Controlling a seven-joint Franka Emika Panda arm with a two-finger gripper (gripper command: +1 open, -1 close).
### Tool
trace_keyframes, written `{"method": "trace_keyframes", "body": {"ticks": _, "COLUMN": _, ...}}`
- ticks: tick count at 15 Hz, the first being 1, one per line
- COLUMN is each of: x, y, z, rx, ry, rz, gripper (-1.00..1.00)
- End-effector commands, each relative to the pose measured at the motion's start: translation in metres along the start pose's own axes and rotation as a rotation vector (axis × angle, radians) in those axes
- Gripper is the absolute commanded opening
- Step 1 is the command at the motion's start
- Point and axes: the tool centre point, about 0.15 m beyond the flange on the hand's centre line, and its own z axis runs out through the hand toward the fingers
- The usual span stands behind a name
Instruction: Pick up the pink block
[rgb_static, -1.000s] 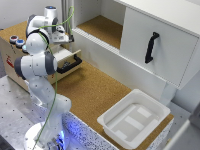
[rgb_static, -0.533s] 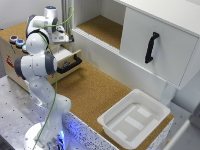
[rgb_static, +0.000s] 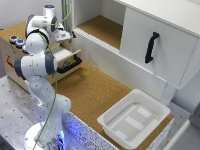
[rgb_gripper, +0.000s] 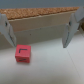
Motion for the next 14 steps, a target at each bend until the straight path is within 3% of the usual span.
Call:
{"method": "trace_keyframes", "body": {"ticks": 1, "x": 0.012, "y": -0.024, "z": 0.010, "rx": -0.115, "ry": 0.026, "rz": -0.040, "gripper": 1.00}}
{"method": "trace_keyframes", "body": {"ticks": 10, "x": 0.015, "y": -0.053, "z": 0.051, "rx": -0.008, "ry": 0.166, "rz": 0.003, "gripper": 1.00}}
{"method": "trace_keyframes", "body": {"ticks": 14, "x": 0.005, "y": -0.041, "z": 0.066, "rx": -0.005, "ry": 0.225, "rz": 0.041, "gripper": 1.00}}
